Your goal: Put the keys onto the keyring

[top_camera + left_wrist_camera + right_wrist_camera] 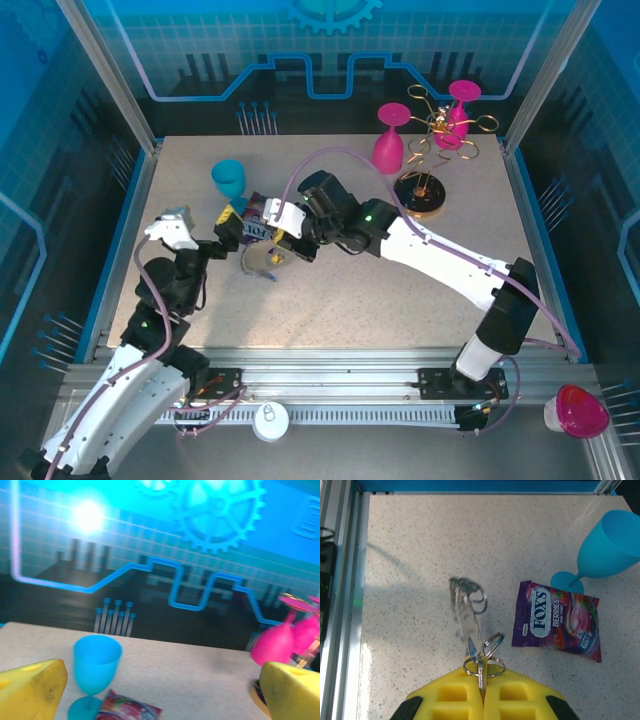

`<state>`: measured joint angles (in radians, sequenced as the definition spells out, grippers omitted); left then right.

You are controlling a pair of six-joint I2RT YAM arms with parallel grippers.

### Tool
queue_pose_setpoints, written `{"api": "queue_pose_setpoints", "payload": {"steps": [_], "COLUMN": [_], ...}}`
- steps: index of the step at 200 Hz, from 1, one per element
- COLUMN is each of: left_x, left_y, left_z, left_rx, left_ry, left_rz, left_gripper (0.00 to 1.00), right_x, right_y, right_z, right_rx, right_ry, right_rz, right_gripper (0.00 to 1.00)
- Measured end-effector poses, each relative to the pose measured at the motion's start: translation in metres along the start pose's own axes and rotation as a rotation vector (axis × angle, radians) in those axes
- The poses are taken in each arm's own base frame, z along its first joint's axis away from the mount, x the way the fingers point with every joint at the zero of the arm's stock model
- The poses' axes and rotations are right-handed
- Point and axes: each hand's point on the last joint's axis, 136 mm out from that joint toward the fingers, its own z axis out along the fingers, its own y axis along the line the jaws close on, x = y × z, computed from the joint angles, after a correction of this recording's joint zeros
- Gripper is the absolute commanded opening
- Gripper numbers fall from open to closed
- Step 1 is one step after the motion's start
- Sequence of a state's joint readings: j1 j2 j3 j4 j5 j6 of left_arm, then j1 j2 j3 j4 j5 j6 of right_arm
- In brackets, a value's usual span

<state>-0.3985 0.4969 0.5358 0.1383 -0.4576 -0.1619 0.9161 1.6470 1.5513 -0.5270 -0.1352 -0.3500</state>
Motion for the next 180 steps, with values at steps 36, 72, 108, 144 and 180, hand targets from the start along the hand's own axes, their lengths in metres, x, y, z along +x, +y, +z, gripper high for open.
{"api": "queue_pose_setpoints", "payload": {"steps": [36,72,108,144,180], "left_x": [0.006,0.012,0.022,0.038,0.051], "left_y": [0.017,0.021,0.022,0.022,0.027], "left_z": [0.000,0.004,0.011,0.020,0.026], "left_rx": [-0.096,-0.124,-0.138,-0.152,-0.173], "left_ry": [0.014,0.033,0.061,0.107,0.139], "left_rz": [-0.012,-0.020,-0.005,0.017,0.033], "left_gripper": [0.99,0.99,0.99,0.99,0.99], "right_x": [0.065,0.124,0.152,0.187,0.224], "right_y": [0.023,0.051,0.060,0.057,0.051], "right_z": [0.022,0.013,-0.005,-0.002,0.008], "right_rx": [-0.067,-0.132,-0.132,-0.123,-0.128], "right_ry": [0.139,0.274,0.342,0.467,0.589], "right_rz": [-0.059,-0.103,-0.178,-0.237,-0.277], "right_gripper": [0.00,0.00,0.00,0.00,0.00]}}
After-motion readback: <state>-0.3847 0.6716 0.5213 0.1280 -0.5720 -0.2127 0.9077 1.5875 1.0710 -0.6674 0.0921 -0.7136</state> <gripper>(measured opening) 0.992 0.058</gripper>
